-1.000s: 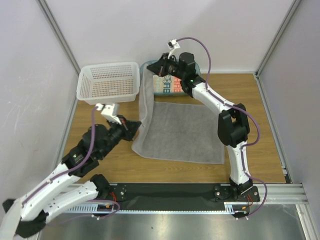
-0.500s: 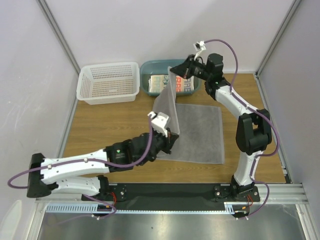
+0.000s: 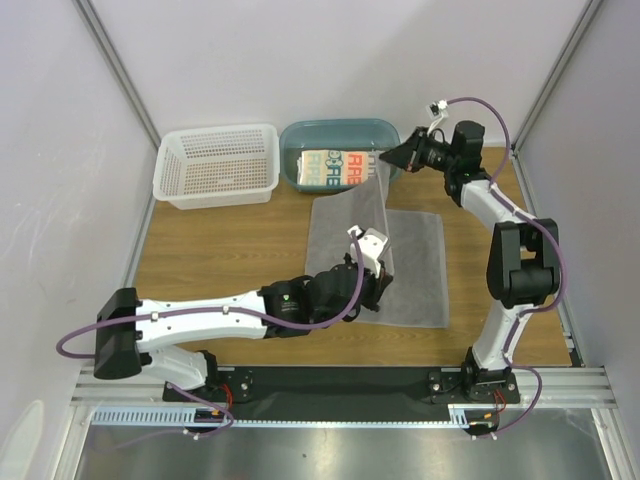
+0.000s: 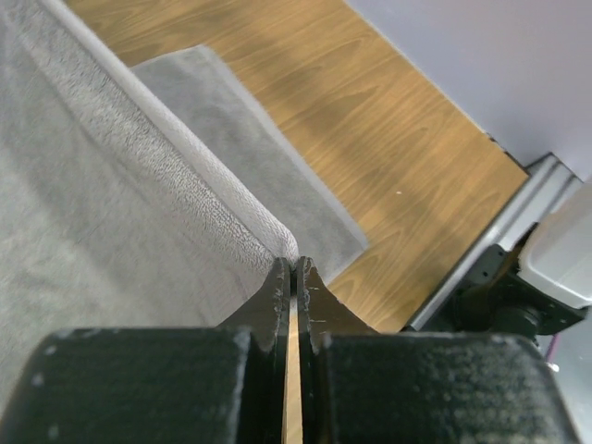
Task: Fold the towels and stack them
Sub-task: Fold the towel
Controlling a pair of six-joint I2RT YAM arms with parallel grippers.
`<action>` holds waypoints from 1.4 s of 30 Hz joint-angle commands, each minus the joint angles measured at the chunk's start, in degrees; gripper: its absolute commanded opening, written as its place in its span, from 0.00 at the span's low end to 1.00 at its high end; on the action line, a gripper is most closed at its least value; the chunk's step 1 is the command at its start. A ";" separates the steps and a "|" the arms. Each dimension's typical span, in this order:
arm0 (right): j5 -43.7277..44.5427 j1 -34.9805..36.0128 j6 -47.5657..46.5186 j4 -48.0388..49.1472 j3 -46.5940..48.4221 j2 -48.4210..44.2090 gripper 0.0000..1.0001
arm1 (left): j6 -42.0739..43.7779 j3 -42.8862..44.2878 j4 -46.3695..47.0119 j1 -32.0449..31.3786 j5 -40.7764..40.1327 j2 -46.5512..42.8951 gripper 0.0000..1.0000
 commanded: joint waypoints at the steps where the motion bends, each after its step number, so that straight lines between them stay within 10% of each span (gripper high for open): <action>1: 1.74 -1.47 -5.67 -0.57 -0.33 -5.15 0.00 | 2.01 3.90 4.34 -1.34 7.13 0.42 0.00; 18: 2.18 -4.55 -9.36 -6.73 -1.12 -8.32 0.00 | 4.92 5.39 4.88 -1.34 13.37 -1.42 0.00; 42: -6.09 -15.36 -26.06 -1.81 -14.82 -2.25 0.00 | 10.63 20.94 1.18 -0.99 25.67 23.62 0.00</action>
